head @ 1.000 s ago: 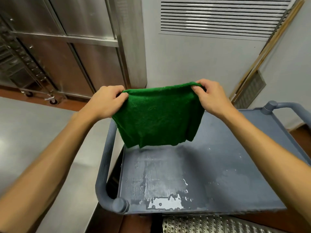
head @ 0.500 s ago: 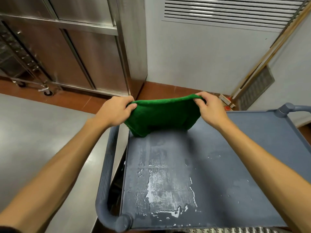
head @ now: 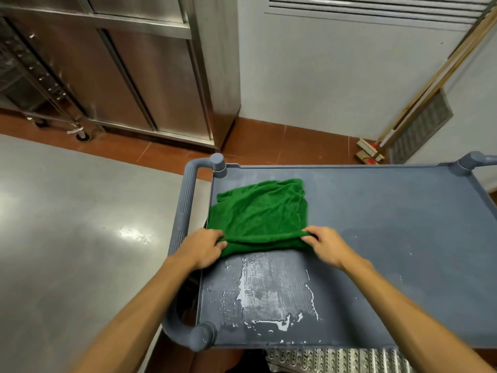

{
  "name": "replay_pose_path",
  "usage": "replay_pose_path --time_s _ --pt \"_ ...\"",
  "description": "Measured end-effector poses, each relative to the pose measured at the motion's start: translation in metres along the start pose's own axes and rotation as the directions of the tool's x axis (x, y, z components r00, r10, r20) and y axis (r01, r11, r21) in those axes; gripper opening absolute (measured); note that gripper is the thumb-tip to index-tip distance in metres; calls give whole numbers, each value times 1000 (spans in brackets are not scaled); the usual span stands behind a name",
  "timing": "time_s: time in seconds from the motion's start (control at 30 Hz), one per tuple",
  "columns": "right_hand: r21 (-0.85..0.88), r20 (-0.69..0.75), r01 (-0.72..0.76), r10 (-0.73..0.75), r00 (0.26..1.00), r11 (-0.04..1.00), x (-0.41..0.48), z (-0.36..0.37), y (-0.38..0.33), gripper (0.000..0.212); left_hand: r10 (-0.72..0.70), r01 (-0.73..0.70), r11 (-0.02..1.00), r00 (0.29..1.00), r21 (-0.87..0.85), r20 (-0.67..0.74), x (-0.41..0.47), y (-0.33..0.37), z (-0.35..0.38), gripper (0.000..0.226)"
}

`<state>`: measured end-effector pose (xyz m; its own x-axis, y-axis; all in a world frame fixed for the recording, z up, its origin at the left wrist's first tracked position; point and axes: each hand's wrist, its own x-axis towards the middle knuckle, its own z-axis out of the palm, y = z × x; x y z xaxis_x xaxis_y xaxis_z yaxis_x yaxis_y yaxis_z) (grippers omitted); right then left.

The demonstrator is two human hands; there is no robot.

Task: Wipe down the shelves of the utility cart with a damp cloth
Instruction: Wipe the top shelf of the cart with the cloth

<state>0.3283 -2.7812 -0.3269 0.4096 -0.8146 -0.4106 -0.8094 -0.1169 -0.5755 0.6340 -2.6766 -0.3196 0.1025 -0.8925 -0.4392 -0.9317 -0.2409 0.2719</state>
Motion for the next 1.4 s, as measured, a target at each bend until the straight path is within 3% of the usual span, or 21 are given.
replay_pose_path --time_s 0.17,0.4,0.63,0.77,0.9,1.0,1.23,1.4 --pt "-15 42 -60 61 997 998 -26 26 15 29 -19 19 1000 1000 18 10 -20 4 37 38" --pt "-33 15 -39 39 999 999 -51 46 19 34 -25 35 992 996 123 -86 -46 11 69 39" --pt "-29 12 -46 46 999 999 -75 57 27 33 -31 38 996 995 75 -94 -79 16 96 36" --pt "-18 7 -49 49 999 999 -93 61 36 33 -40 68 990 976 125 -216 -100 23 109 32" --pt "7 -17 -54 55 998 998 -112 63 46 32 -13 25 999 938 31 -348 -119 22 125 22" --pt "29 -28 -40 41 999 999 -127 67 53 28 11 -14 1000 932 -5 -363 -133 32 131 14" --pt "132 -37 -66 71 997 989 -160 69 69 19 86 -113 990 960 -89 -266 -160 45 142 32" --pt "76 -33 -34 37 999 997 -183 70 72 25 100 -152 978 942 -141 -321 -181 52 145 45"
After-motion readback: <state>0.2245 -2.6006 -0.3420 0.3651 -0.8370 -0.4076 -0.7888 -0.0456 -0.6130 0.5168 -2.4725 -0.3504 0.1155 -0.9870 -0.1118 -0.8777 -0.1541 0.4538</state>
